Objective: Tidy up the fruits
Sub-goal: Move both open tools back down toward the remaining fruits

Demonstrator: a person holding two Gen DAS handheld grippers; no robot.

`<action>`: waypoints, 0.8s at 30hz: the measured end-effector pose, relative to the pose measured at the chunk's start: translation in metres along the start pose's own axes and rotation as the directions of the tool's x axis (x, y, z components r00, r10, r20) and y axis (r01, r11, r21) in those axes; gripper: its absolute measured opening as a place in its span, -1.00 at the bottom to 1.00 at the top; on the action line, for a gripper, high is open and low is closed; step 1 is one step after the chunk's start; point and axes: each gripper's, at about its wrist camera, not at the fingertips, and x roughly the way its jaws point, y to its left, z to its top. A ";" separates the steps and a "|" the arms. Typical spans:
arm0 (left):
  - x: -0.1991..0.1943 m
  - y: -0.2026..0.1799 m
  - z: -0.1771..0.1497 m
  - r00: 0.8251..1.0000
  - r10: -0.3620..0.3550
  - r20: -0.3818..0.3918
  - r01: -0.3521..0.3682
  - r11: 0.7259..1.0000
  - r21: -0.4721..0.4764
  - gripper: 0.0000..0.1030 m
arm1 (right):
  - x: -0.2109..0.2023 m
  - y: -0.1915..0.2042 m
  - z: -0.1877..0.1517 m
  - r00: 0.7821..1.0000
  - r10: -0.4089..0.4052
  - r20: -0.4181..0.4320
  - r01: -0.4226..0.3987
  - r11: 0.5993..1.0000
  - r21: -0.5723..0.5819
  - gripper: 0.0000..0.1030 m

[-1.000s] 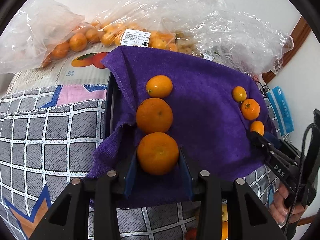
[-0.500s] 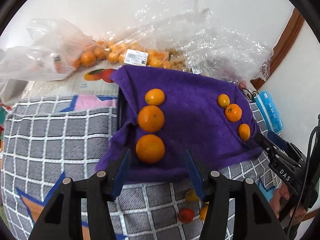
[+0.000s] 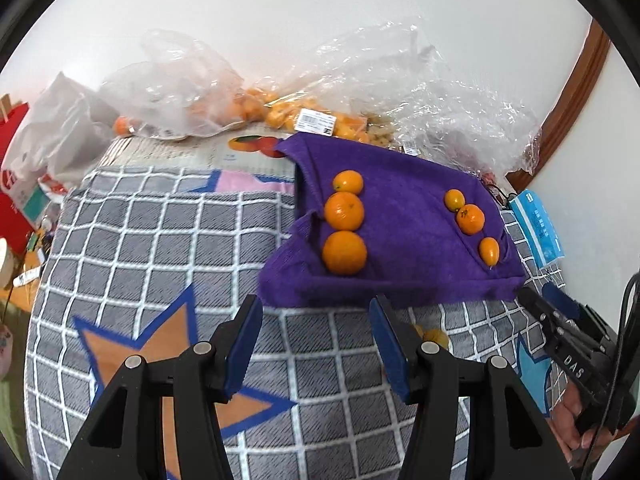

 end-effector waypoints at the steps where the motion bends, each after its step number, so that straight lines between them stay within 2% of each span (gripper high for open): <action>1: -0.001 0.002 -0.003 1.000 0.004 -0.001 -0.004 1.000 -0.004 0.04 | 0.000 0.004 -0.005 1.000 0.009 -0.007 -0.009 1.000 -0.006 0.15; 11: -0.010 0.027 -0.036 1.000 0.018 -0.024 -0.018 0.999 -0.035 0.04 | 0.011 0.048 -0.047 0.990 0.101 -0.099 -0.107 0.992 -0.068 0.03; 24: -0.008 0.048 -0.049 0.998 -0.015 -0.057 0.012 0.998 -0.061 0.04 | 0.036 0.078 -0.054 0.978 0.122 -0.170 -0.142 0.983 -0.113 0.00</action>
